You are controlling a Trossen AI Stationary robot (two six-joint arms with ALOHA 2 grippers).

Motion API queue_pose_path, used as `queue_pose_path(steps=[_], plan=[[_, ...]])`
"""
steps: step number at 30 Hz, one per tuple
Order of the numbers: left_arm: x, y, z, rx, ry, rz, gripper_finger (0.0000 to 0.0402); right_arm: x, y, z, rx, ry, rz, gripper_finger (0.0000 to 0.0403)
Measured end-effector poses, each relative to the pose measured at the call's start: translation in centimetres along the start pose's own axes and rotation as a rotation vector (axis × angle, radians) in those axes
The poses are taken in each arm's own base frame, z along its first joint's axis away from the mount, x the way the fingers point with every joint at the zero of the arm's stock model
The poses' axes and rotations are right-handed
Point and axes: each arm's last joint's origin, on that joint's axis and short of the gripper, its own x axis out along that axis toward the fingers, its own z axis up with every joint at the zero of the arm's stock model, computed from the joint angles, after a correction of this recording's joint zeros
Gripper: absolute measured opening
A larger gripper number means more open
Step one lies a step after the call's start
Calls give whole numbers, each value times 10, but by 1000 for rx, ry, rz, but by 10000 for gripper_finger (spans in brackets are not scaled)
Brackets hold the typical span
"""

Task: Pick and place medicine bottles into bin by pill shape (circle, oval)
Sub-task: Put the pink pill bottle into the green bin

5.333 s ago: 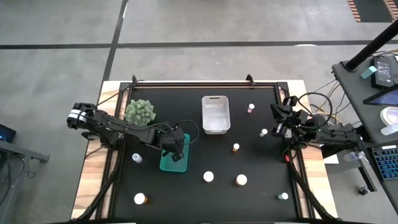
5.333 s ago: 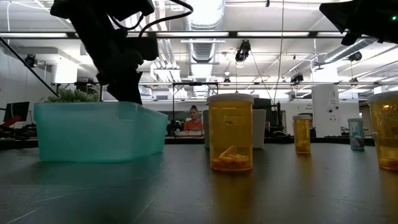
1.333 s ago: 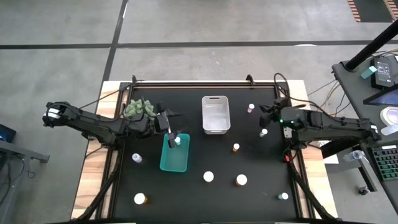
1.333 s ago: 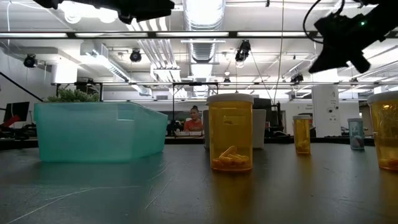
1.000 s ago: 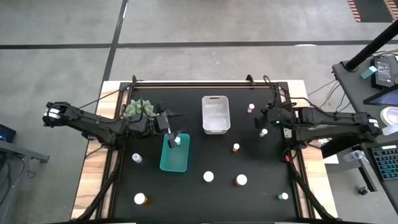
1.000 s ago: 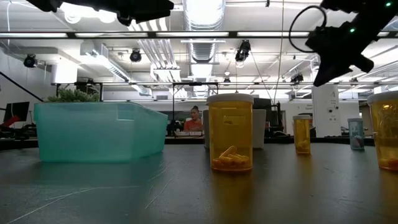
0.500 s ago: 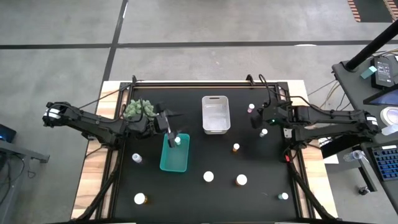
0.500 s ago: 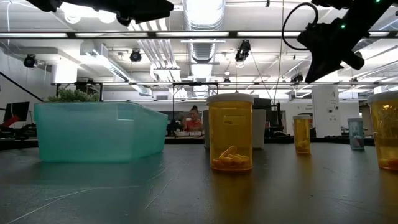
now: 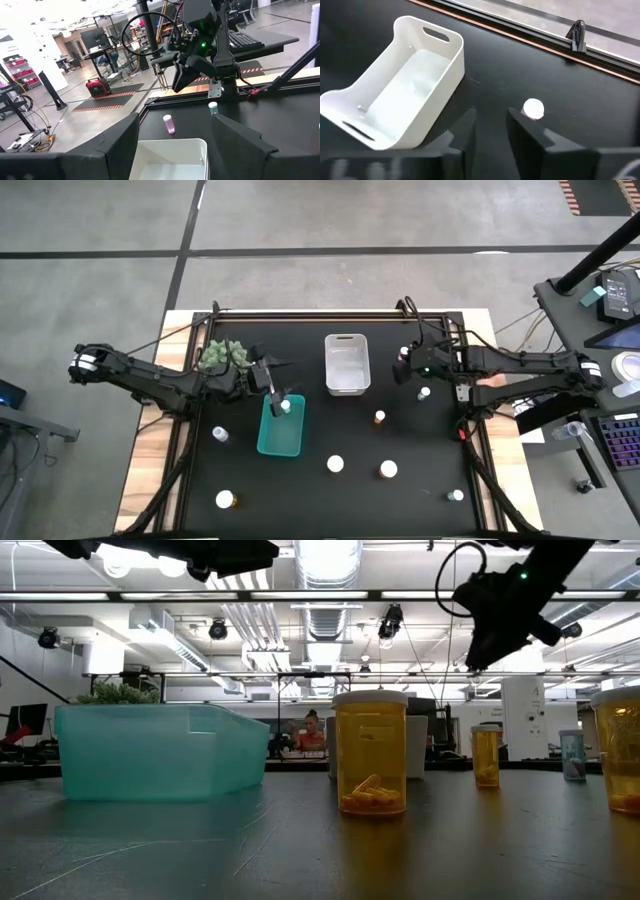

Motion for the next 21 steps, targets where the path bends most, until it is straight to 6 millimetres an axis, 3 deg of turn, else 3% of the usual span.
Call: queue_pose_path(steps=[10, 21], plan=[[-9, 7, 5, -6, -15, 32, 233, 4, 7, 30, -25, 3, -40, 191], [-11, 7, 1, 17, 6, 29, 233, 1, 23, 58, 11, -19, -32, 196]])
